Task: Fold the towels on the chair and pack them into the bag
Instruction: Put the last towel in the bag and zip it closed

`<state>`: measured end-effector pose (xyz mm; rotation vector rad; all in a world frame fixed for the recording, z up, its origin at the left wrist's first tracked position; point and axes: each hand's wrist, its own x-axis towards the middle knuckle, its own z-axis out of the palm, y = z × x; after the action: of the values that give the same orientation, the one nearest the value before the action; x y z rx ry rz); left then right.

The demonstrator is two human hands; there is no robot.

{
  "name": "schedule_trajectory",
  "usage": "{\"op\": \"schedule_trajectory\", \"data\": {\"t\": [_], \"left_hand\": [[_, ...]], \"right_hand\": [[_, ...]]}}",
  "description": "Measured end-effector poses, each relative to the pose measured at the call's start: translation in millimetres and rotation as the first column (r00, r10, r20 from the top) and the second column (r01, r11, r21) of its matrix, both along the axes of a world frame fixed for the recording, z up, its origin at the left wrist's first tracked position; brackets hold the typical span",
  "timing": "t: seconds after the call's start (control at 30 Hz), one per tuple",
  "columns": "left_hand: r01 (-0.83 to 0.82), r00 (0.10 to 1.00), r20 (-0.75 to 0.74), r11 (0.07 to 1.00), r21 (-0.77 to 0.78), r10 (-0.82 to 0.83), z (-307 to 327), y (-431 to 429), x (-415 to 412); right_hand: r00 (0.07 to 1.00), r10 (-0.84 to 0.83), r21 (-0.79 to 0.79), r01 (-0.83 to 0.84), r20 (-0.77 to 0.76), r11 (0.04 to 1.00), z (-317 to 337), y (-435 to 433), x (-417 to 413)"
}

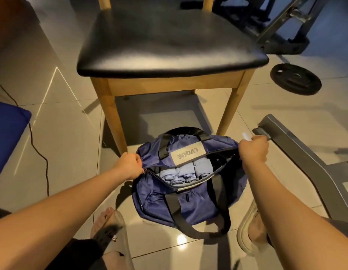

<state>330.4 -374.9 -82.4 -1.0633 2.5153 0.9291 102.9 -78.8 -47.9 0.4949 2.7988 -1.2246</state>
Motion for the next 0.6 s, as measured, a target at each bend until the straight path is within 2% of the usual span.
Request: {"op": "schedule_trajectory", "data": {"t": [0.1,0.17,0.27,0.33,0.47,0.6], "left_hand": [[-0.069,0.996,-0.046,0.995,0.076,0.072,-4.9,-4.6,9.1],[-0.092,0.994,-0.047,0.990,0.108,0.098,-8.5,-9.5,13.7],[-0.137,0.980,-0.120,0.973,0.184,0.161,-22.2,-19.2,22.0],[-0.191,0.962,-0.144,0.951,0.244,0.230,-14.5,-17.0,26.8],[-0.238,0.935,-0.172,0.908,0.345,0.311,6.4,-14.9,33.4],[-0.215,0.945,-0.173,0.927,0.308,0.276,29.2,-12.1,39.4]], "right_hand": [[0.962,0.203,0.098,-0.187,-0.184,0.977,18.1,-45.4,36.0],[0.882,0.410,0.124,-0.392,-0.232,0.912,19.1,-77.9,65.2],[0.725,0.671,0.078,-0.668,-0.155,0.740,6.5,-119.4,113.0],[0.616,0.785,0.032,-0.785,-0.067,0.618,-6.5,-139.3,140.9],[0.470,0.871,0.089,-0.882,0.145,0.462,-26.0,-159.5,177.2],[0.464,0.879,0.227,-0.873,0.112,0.433,-37.5,-162.2,194.0]]}}
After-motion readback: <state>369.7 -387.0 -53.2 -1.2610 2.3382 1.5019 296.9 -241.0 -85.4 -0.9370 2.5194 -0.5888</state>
